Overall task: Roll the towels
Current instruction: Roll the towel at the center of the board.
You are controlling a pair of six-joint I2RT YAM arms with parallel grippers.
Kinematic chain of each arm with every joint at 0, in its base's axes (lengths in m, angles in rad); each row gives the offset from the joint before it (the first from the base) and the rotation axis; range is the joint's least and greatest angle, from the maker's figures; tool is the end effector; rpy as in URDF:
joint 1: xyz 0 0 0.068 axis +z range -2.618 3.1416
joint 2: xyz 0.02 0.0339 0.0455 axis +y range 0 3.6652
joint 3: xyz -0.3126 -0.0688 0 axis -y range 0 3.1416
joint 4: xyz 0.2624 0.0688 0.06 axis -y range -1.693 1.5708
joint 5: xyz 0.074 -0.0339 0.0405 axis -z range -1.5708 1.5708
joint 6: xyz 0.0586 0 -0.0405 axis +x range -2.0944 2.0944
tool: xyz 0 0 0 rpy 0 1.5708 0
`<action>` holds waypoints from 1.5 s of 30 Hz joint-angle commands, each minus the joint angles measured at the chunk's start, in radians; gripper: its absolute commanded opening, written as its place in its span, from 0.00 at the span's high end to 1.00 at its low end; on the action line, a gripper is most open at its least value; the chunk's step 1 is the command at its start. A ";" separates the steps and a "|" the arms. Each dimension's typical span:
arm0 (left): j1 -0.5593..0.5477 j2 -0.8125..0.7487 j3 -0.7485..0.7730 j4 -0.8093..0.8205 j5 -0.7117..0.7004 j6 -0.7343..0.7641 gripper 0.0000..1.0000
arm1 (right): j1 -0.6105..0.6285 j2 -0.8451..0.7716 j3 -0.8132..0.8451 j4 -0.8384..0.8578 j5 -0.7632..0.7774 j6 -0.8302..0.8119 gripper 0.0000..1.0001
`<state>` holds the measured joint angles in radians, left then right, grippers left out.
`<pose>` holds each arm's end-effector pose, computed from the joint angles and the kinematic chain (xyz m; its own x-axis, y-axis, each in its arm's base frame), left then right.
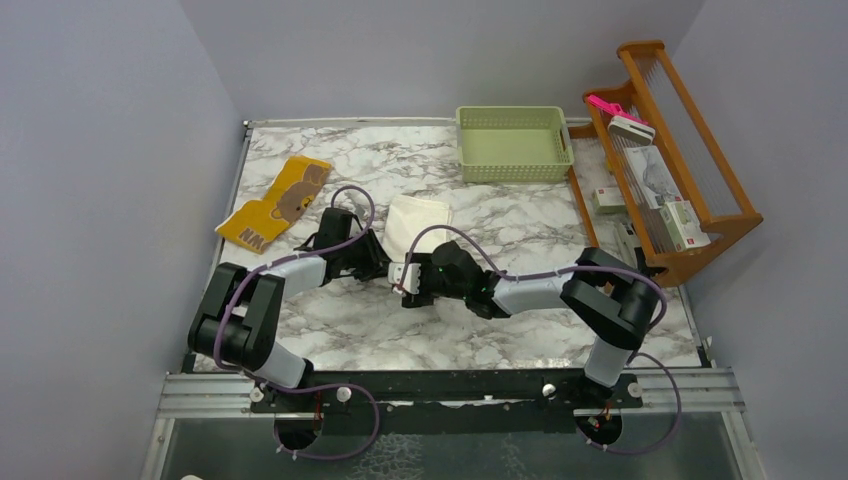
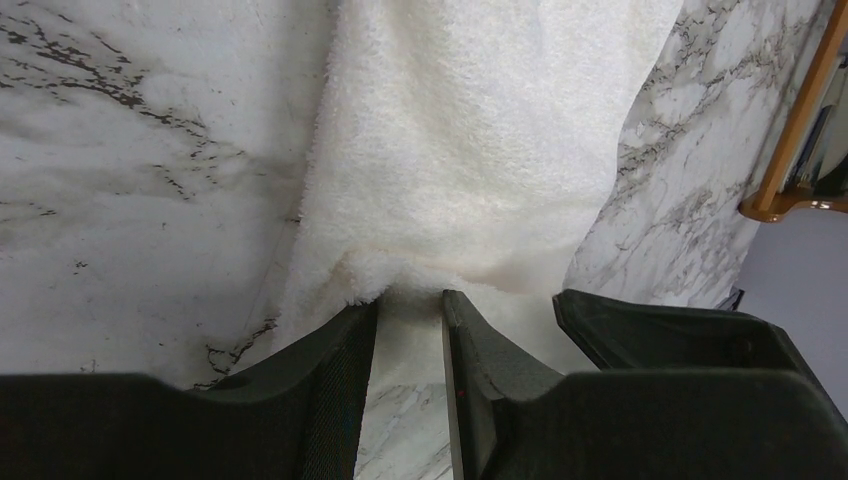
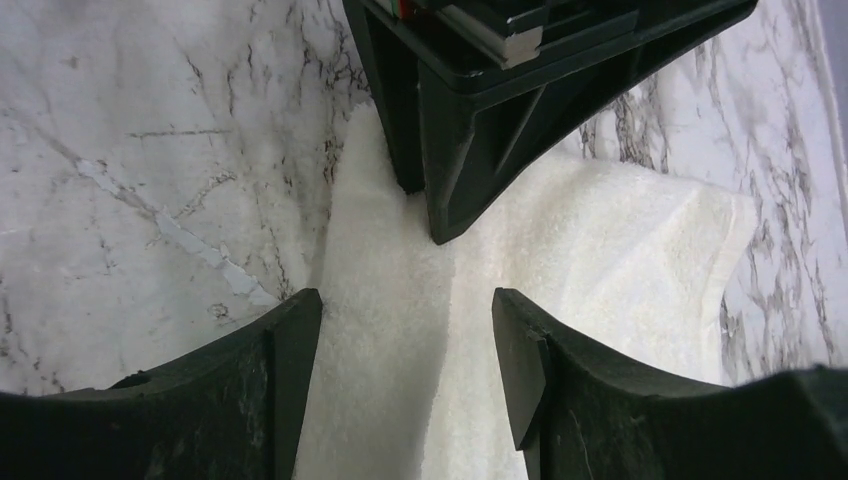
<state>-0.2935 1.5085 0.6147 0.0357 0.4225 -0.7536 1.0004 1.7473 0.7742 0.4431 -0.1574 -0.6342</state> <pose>0.2755 -0.1084 0.1621 -0.8843 -0.3847 -0.2645 -0.1160 0.7299 -0.6737 0.2007 0.3298 0.1714 0.3159 -0.5913 -0.7420 -0.8902 0.0858 -0.4474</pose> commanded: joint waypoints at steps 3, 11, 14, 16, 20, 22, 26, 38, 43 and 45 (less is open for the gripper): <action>0.010 0.064 -0.030 -0.059 -0.051 0.027 0.65 | 0.000 0.072 0.046 -0.010 0.083 -0.037 0.37; 0.036 0.089 -0.020 -0.071 -0.037 0.044 0.65 | 0.001 0.022 -0.024 -0.010 0.081 -0.029 0.38; 0.040 0.099 -0.015 -0.075 -0.034 0.048 0.65 | 0.001 0.042 -0.020 -0.029 0.077 -0.031 0.41; 0.046 0.099 -0.011 -0.083 -0.037 0.051 0.65 | 0.001 0.049 -0.011 -0.058 0.064 -0.019 0.46; 0.067 0.090 0.003 -0.111 -0.039 0.057 0.65 | -0.002 0.071 0.026 -0.148 0.037 0.014 0.58; 0.078 0.090 0.017 -0.126 -0.035 0.064 0.65 | -0.005 0.079 0.052 -0.205 0.012 0.042 0.69; 0.100 0.069 0.038 -0.147 -0.021 0.067 0.65 | -0.053 0.110 0.189 -0.432 -0.109 0.168 0.85; 0.206 -0.327 0.111 -0.211 0.119 0.152 0.45 | -0.266 0.277 0.681 -0.967 -0.736 0.418 0.96; 0.206 -0.389 0.040 -0.133 0.244 0.140 0.44 | -0.348 0.425 0.830 -1.021 -0.974 0.549 0.96; 0.203 -0.378 0.008 -0.111 0.278 0.135 0.45 | -0.369 0.499 0.912 -1.041 -1.037 0.594 0.96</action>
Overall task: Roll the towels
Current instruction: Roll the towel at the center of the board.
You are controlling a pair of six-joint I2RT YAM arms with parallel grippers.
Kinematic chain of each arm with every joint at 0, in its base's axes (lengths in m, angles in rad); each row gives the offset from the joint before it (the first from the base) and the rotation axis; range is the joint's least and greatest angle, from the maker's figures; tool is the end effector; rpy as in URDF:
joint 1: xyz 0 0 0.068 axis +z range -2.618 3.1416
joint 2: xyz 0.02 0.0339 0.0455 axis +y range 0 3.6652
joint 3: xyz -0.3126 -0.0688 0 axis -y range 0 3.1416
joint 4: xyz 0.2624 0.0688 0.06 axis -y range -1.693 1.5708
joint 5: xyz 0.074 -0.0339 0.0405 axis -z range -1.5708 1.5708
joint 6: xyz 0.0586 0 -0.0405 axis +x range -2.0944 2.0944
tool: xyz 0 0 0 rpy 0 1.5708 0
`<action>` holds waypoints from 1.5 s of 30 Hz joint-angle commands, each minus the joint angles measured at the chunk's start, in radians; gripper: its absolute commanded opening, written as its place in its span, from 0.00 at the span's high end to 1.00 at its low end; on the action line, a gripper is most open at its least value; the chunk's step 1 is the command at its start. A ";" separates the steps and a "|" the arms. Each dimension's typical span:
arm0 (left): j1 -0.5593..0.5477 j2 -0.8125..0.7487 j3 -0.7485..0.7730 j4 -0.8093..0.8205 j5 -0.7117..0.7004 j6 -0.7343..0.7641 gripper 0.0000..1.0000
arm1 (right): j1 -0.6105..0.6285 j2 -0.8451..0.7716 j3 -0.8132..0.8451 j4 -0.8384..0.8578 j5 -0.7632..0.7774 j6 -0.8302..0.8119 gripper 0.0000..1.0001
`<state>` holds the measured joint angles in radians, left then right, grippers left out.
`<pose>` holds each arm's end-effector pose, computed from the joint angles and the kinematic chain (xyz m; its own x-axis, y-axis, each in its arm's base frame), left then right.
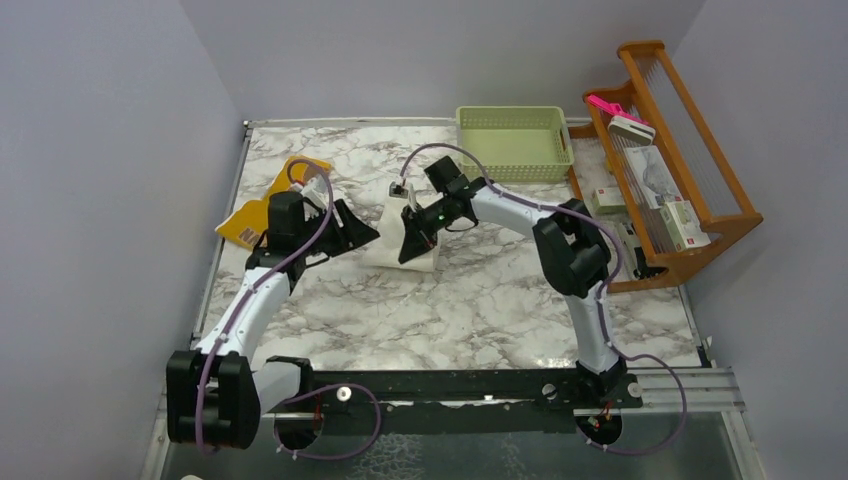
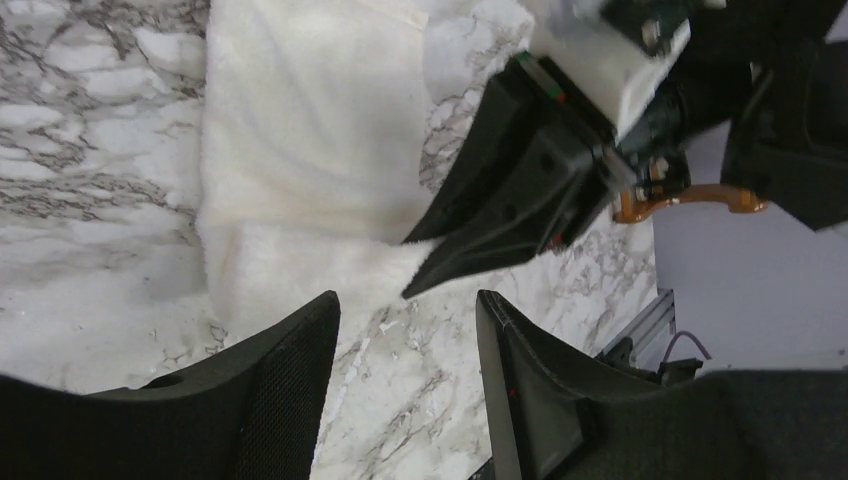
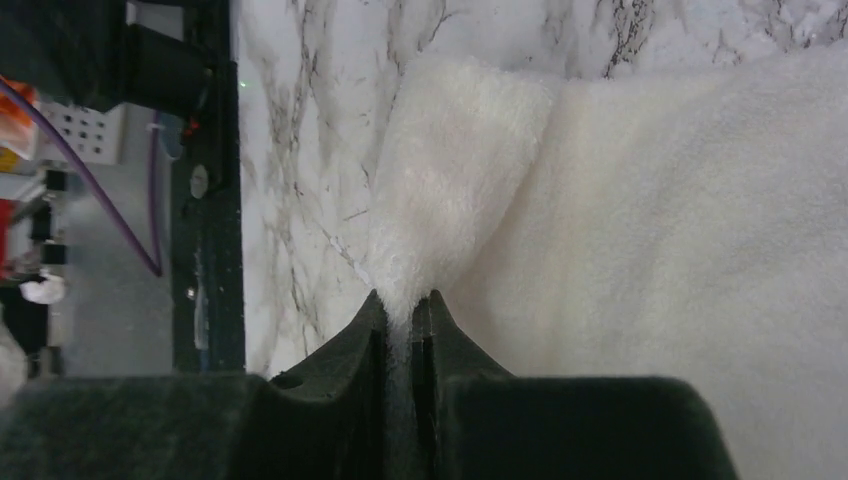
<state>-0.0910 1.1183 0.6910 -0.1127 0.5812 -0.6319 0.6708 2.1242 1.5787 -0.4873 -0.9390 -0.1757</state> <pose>0.2485 -0.0550 0.2773 -0.7350 -0.4287 -0.5254 0.1373 0.6647 -0.7344 0.3587 0.3450 0.2013 -0.5415 -0.5615 -0.6257 -0.7980 0.1091 0.5927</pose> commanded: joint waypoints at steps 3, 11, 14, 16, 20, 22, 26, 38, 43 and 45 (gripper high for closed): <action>-0.004 0.021 -0.107 0.097 0.136 -0.012 0.45 | -0.065 0.198 0.149 -0.073 -0.327 0.221 0.96; -0.039 0.113 -0.101 0.245 0.101 -0.096 0.46 | -0.151 0.280 0.005 0.373 -0.417 0.683 0.99; -0.063 0.182 -0.095 0.320 0.095 -0.123 0.47 | -0.156 0.297 -0.021 0.443 -0.402 0.747 0.99; -0.083 0.238 -0.089 0.368 0.093 -0.141 0.47 | -0.155 0.309 -0.026 0.446 -0.370 0.772 0.99; -0.130 0.350 -0.057 0.410 0.028 -0.136 0.49 | -0.155 0.315 -0.055 0.495 -0.335 0.822 0.98; -0.134 0.423 -0.040 0.441 0.010 -0.152 0.50 | -0.155 0.311 -0.066 0.511 -0.316 0.829 0.96; -0.135 0.512 0.001 0.454 -0.045 -0.166 0.53 | -0.154 0.265 -0.033 0.368 -0.200 0.657 0.75; -0.133 0.651 0.109 0.312 -0.126 -0.142 0.54 | -0.106 -0.273 -0.446 0.659 0.409 0.139 0.42; -0.133 0.680 0.145 0.267 -0.121 -0.119 0.54 | 0.033 -0.406 -0.645 0.826 0.506 -0.240 0.42; -0.133 0.694 0.156 0.252 -0.120 -0.113 0.54 | 0.070 -0.416 -0.686 0.864 0.512 -0.323 0.42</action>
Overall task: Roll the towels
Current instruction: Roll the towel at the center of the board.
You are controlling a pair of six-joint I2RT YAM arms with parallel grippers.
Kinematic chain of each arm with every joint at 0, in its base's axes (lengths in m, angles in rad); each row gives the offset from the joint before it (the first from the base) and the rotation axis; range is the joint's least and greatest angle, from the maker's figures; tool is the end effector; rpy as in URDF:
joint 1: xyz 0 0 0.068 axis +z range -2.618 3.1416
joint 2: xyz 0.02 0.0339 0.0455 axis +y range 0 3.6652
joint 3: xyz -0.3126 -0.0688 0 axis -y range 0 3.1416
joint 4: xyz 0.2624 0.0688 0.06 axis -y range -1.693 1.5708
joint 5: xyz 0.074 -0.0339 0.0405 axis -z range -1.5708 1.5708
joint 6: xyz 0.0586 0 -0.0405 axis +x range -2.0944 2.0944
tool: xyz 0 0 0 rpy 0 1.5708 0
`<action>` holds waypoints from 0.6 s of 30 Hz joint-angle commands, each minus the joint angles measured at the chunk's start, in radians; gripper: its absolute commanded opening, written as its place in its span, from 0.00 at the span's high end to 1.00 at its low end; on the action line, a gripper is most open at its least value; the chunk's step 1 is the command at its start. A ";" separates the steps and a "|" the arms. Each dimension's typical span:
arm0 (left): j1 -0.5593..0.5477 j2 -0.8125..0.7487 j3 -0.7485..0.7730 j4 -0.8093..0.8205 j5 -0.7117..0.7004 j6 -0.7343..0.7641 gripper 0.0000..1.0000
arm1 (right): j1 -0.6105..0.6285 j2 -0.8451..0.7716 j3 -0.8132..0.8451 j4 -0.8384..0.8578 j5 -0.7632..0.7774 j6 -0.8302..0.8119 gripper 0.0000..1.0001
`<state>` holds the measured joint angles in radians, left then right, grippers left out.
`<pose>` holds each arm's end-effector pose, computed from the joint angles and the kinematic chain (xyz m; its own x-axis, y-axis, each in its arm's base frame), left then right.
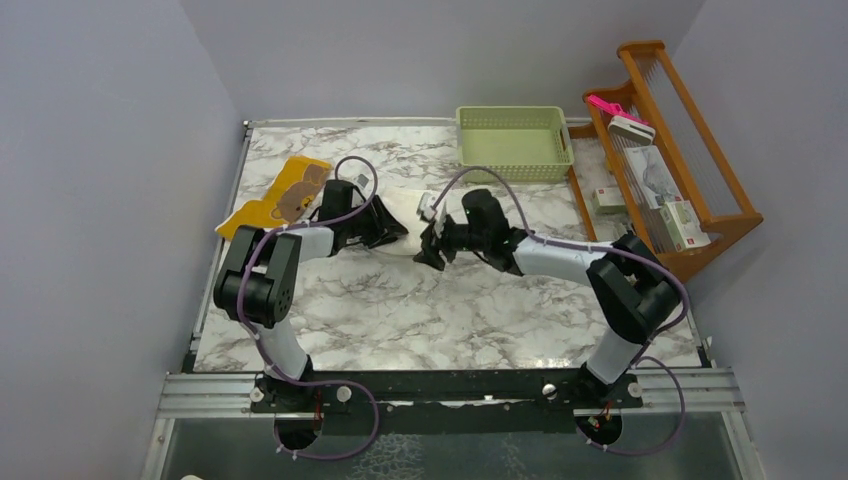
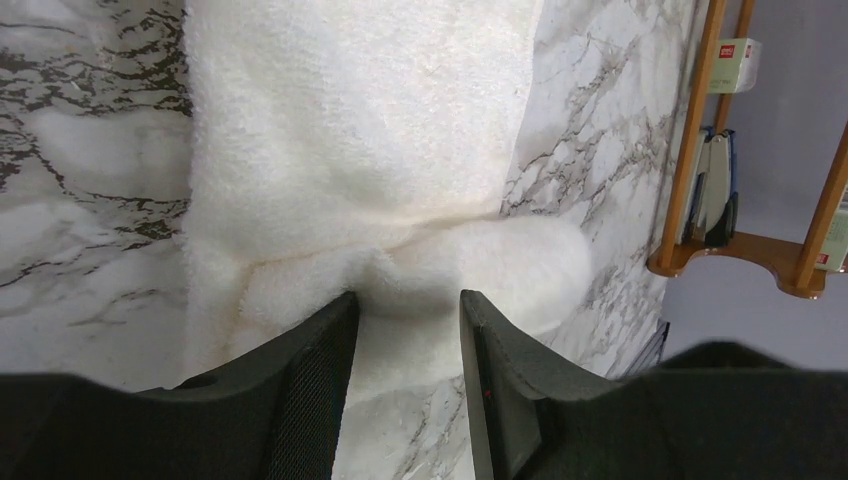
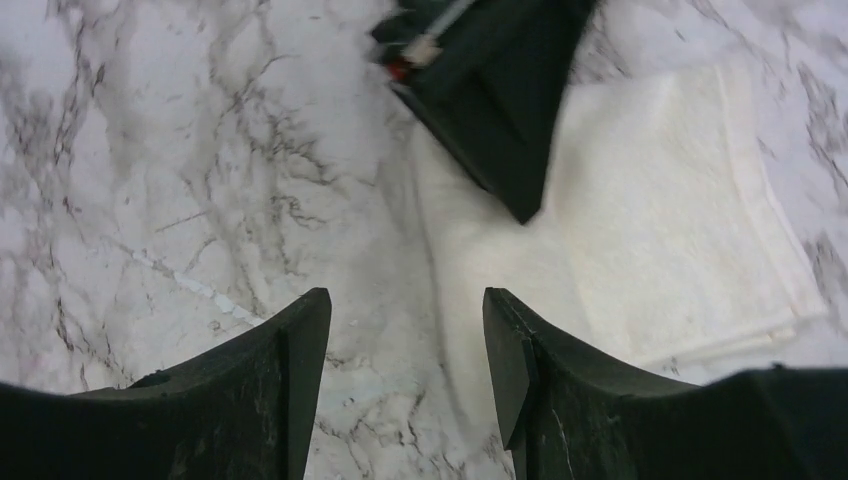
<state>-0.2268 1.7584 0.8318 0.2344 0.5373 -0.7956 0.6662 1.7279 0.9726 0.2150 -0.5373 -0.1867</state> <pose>0.3631 -0.1146 0.1675 -0.8475 -0.4342 -0.3055 -0.0403 0.6263 -0.7785 0.3020 0.2755 0.2221 -0.2348 -0.3874 -0.8915 -0.9358 0.3381 0.0995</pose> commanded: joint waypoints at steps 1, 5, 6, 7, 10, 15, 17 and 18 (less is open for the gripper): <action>0.003 0.059 0.021 -0.103 -0.075 0.054 0.54 | 0.089 -0.020 -0.097 0.181 0.110 -0.344 0.42; 0.003 0.065 0.026 -0.111 -0.073 0.061 0.54 | 0.117 0.020 -0.089 0.192 0.139 -0.413 0.42; 0.003 0.065 0.028 -0.115 -0.073 0.063 0.54 | 0.119 0.034 -0.080 0.190 0.148 -0.428 0.42; 0.003 0.067 0.029 -0.117 -0.073 0.066 0.54 | 0.120 0.048 -0.073 0.194 0.158 -0.443 0.42; 0.003 0.071 0.032 -0.123 -0.069 0.072 0.54 | 0.122 0.079 -0.065 0.238 0.212 -0.490 0.42; 0.003 0.080 0.038 -0.125 -0.062 0.078 0.54 | 0.122 0.140 -0.023 0.232 0.252 -0.541 0.42; 0.003 0.084 0.039 -0.126 -0.058 0.079 0.54 | 0.122 0.169 -0.012 0.224 0.254 -0.543 0.42; 0.003 0.083 0.037 -0.127 -0.057 0.079 0.54 | 0.122 0.180 -0.009 0.230 0.255 -0.542 0.42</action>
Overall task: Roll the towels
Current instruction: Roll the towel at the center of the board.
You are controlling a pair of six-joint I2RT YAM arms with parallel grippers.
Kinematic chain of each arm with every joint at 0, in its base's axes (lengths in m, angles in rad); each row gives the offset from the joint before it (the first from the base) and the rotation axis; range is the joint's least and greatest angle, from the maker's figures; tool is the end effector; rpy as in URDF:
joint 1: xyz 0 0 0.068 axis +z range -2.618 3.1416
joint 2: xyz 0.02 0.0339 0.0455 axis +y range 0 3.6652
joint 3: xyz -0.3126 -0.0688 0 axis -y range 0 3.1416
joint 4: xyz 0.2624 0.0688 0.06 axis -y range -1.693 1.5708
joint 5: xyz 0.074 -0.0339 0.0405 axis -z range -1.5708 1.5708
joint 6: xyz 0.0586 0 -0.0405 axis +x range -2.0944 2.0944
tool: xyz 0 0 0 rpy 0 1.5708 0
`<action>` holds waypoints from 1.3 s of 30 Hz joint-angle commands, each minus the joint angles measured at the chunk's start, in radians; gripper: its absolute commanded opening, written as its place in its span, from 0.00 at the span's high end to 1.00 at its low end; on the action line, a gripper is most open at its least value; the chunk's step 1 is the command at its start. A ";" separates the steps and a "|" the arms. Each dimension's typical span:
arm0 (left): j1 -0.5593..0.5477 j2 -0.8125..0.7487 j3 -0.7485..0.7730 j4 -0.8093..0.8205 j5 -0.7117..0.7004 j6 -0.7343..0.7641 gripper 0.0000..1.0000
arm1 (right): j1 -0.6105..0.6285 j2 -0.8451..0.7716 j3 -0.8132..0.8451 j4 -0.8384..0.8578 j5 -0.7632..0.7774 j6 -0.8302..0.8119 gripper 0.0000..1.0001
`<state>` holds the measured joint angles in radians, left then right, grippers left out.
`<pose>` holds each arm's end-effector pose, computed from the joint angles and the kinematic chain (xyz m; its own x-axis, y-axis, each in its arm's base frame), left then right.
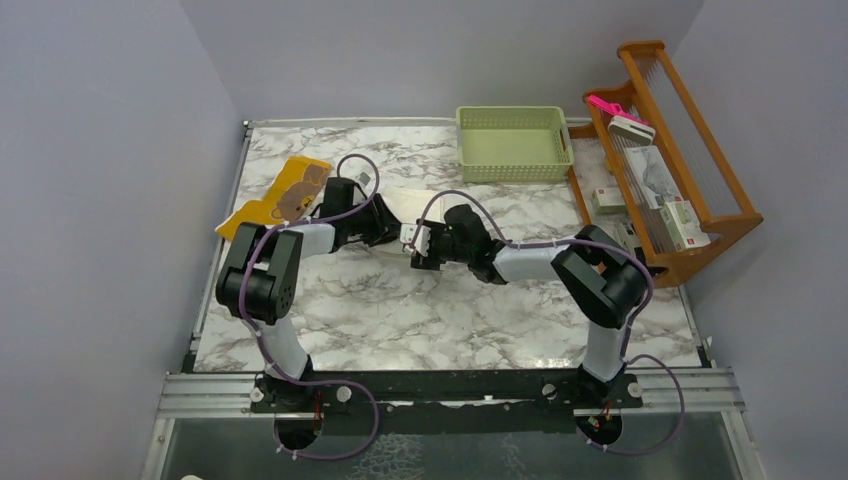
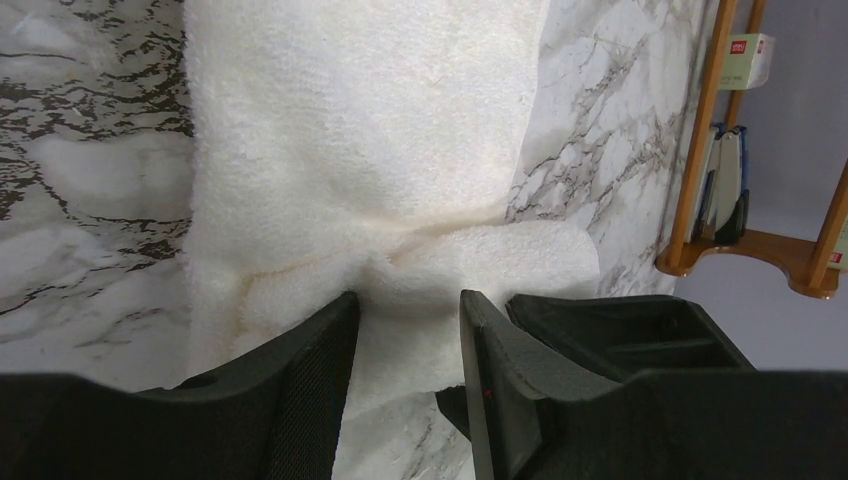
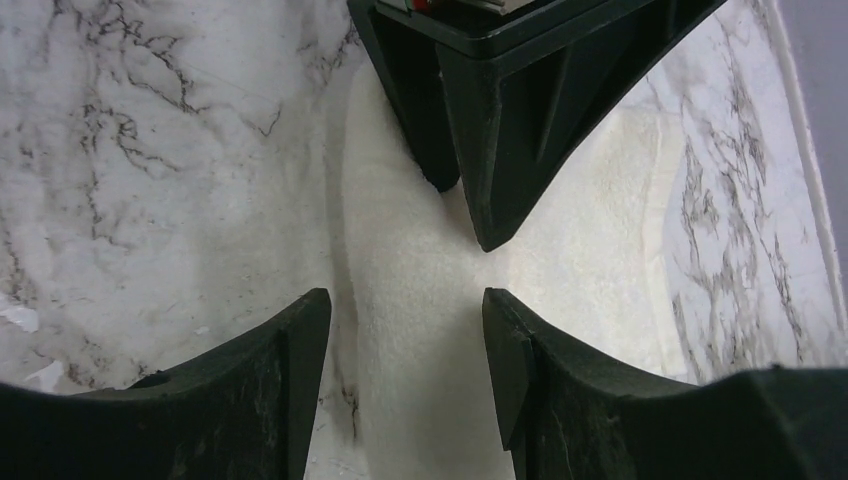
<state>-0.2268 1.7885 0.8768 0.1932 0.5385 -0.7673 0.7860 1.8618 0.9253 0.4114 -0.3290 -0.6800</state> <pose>0.3725 -0.1168 0.1662 -0.8568 -0.4139 -0.3075 -0.0355 0.6424 -0.7656 0.2873 0.3145 0.1723 0.2698 -0.5719 -0.7747 -0.8970 0.1432 -0.4181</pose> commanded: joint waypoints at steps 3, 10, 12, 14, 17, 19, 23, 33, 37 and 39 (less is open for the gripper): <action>0.003 0.040 -0.011 -0.101 -0.062 0.052 0.54 | 0.002 0.079 0.051 0.033 0.064 -0.042 0.43; 0.033 -0.123 -0.072 -0.218 -0.136 0.049 0.54 | 0.000 0.155 0.150 -0.080 0.071 -0.023 0.54; 0.036 -0.198 -0.076 -0.271 -0.172 0.073 0.54 | 0.001 0.161 0.189 -0.137 0.038 -0.014 0.62; 0.041 -0.274 -0.062 -0.335 -0.216 0.101 0.53 | 0.000 0.160 0.242 -0.223 -0.004 -0.001 0.71; 0.080 -0.381 -0.020 -0.442 -0.256 0.143 0.49 | 0.000 0.152 0.341 -0.409 -0.084 0.033 0.79; 0.118 -0.438 0.006 -0.489 -0.258 0.165 0.47 | 0.001 0.144 0.407 -0.538 -0.129 0.080 0.81; 0.172 -0.507 0.016 -0.527 -0.187 0.201 0.45 | -0.001 0.135 0.493 -0.765 -0.231 0.193 0.81; 0.170 -0.619 -0.142 -0.528 0.007 0.187 0.45 | -0.001 0.186 0.512 -0.966 -0.550 0.570 0.80; 0.158 -0.704 -0.179 -0.528 0.073 0.143 0.45 | -0.009 0.269 0.657 -0.987 -0.574 0.651 0.80; 0.154 -0.746 -0.193 -0.526 0.075 0.124 0.45 | -0.023 0.343 0.749 -1.031 -0.602 0.665 0.80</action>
<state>-0.0601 1.1408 0.7013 -0.3393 0.5251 -0.6010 0.7826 2.1006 1.5215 -0.5552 -0.8185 -0.1272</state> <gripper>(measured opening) 0.553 0.201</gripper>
